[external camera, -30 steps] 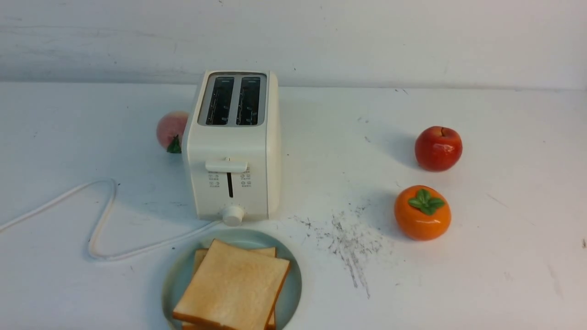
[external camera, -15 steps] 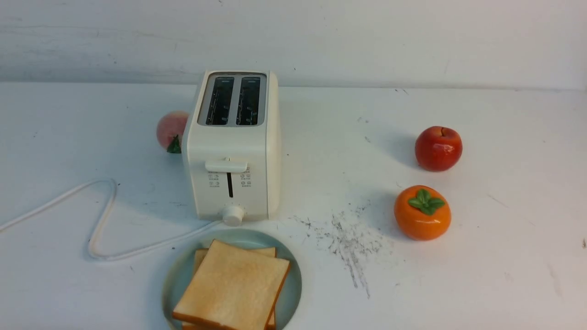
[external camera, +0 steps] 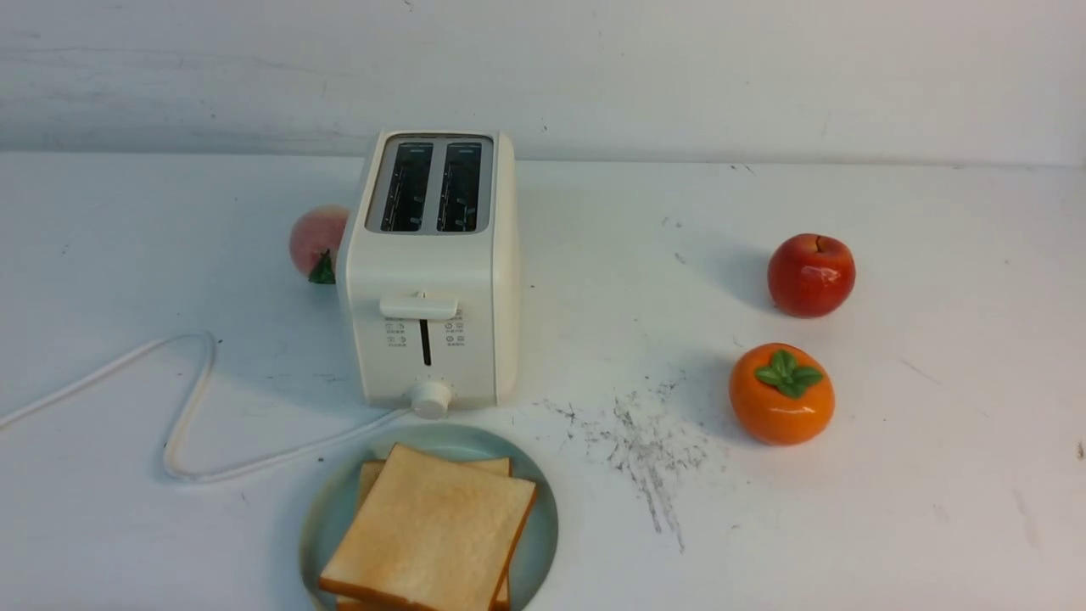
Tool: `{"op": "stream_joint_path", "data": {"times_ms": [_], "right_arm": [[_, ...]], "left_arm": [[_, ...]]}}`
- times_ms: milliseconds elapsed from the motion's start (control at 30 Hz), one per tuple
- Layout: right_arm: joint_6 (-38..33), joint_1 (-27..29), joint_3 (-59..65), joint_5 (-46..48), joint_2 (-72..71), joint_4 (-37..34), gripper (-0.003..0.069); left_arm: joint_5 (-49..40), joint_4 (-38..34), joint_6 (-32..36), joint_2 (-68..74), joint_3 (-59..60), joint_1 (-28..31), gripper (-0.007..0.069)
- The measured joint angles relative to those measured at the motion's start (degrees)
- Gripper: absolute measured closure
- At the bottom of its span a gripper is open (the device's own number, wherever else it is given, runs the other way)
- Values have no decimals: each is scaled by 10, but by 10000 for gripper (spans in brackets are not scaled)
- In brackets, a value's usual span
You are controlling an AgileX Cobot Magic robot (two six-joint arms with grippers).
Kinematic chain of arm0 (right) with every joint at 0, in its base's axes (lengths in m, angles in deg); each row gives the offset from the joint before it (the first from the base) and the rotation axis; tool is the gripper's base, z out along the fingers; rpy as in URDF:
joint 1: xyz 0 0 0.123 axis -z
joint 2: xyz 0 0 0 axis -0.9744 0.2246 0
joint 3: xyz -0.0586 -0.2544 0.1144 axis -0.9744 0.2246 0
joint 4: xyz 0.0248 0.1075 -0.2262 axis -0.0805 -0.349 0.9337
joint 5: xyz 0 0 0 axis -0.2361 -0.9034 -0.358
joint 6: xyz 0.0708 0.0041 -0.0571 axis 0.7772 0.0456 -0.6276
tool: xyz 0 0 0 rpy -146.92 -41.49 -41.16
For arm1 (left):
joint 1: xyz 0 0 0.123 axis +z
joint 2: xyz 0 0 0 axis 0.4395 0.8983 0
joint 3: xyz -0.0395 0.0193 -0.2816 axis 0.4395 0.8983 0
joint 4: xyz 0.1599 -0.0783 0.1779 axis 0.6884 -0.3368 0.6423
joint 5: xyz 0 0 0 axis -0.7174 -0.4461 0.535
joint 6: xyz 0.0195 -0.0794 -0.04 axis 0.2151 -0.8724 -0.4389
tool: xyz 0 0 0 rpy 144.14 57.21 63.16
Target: Take toasted bread from bread machine on white table place on plate.
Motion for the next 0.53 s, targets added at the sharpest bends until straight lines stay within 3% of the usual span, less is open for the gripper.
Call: {"op": "stream_joint_path", "data": {"times_ms": [533], "right_arm": [[0,0,0,0,0,0,470]], "left_arm": [[0,0,0,0,0,0,494]]}}
